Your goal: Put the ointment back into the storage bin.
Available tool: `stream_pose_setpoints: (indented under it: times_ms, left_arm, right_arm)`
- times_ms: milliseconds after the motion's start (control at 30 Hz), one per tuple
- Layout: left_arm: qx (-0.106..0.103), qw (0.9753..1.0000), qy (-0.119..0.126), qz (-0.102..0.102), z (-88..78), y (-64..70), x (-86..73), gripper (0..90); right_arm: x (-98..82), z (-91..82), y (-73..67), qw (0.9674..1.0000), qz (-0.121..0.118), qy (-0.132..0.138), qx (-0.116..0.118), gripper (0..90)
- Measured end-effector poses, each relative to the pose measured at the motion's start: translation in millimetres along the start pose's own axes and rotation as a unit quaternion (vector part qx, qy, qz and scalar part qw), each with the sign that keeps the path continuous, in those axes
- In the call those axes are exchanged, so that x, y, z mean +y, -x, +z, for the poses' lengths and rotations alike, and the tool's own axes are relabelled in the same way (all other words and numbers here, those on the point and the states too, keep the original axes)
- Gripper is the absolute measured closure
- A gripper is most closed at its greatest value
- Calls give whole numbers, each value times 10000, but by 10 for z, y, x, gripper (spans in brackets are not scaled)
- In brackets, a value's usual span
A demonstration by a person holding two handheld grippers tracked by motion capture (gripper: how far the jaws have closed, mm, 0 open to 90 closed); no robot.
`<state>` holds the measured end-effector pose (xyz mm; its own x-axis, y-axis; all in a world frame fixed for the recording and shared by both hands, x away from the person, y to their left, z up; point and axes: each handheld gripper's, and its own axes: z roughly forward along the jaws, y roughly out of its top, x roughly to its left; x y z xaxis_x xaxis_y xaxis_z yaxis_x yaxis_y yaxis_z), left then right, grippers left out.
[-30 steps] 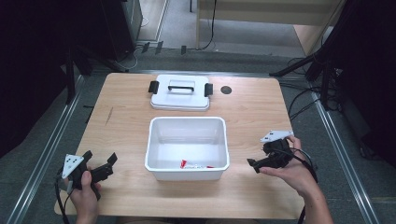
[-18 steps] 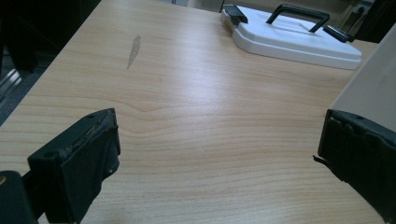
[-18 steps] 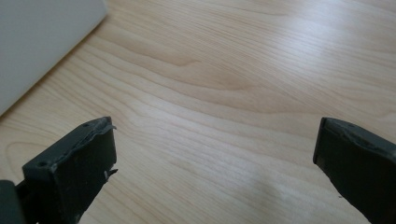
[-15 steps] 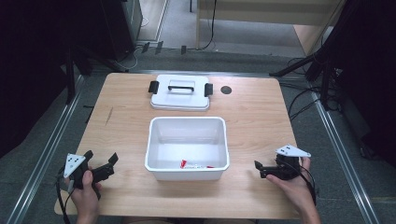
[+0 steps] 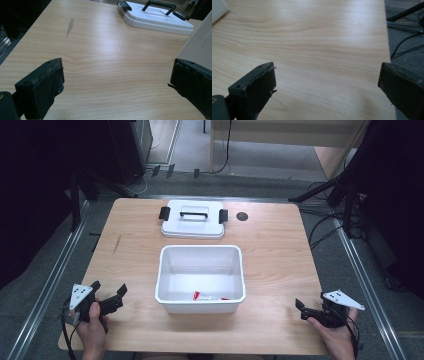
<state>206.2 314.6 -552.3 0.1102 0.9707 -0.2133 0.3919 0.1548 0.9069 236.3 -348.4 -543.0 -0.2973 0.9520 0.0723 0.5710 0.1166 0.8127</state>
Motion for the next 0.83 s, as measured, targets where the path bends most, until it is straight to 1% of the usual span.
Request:
stream_pose_setpoints:
  times_ms: [33, 67, 100, 200, 300, 333, 367, 400, 433, 467, 533, 567, 600, 700, 833]
  left_arm:
    - [0, 10000, 0, 0, 0, 0, 0, 0]
    - [5, 10000, -21, 15, 0, 3, 1, 0]
    - [5, 10000, -21, 15, 0, 3, 1, 0]
    - [-20, 10000, -13, 6, 0, 3, 0, 0]
    - [-16, 10000, -21, 6, 0, 3, 0, 0]
    - [-13, 10000, -21, 14, -1, 5, 0, 0]
    - [-13, 10000, -21, 14, -1, 5, 0, 0]
    - [-15, 10000, -15, 14, 1, 6, 0, 0]
    - [-11, 10000, -13, 19, 1, 6, -1, 0]
    - [-3, 10000, -22, 25, 1, 7, 0, 0]
    - [-6, 10000, -36, 36, 0, 7, 0, 0]
    - [-7, 10000, -35, 45, 0, 6, 0, 0]
    - [-11, 10000, -39, 41, 0, 6, 0, 0]
    - [-12, 10000, -31, 22, -1, 4, -1, 0]
    - [-16, 10000, -42, 8, 1, -1, 1, 0]
  right_arm:
    - [0, 0, 0, 10000, 0, 0, 0, 16]
    - [-66, -51, 33, 10000, 52, 10, -15, 15]
    - [-66, -51, 33, 10000, 52, 10, -15, 15]
    - [-131, -137, 65, 9997, 178, 171, -59, 15]
    - [-150, -141, 71, 9995, 242, 195, -52, 16]
    - [-142, -130, 69, 9993, 313, 165, -126, 29]
    - [-142, -130, 69, 9993, 313, 165, -126, 29]
    - [-140, -128, 58, 9990, 339, 196, -236, 46]
    - [-142, -129, 53, 9989, 324, 229, -264, 67]
    - [-146, -135, 56, 9988, 348, 242, -242, 113]
    - [-147, -138, 62, 9987, 369, 255, -245, 126]
    - [-147, -138, 68, 9985, 422, 253, -250, 128]
    - [-146, -132, 85, 9983, 493, 224, -197, 129]
    - [-140, -122, 82, 9987, 468, 154, -135, 141]
    - [-135, -109, 77, 9989, 449, 90, -110, 165]
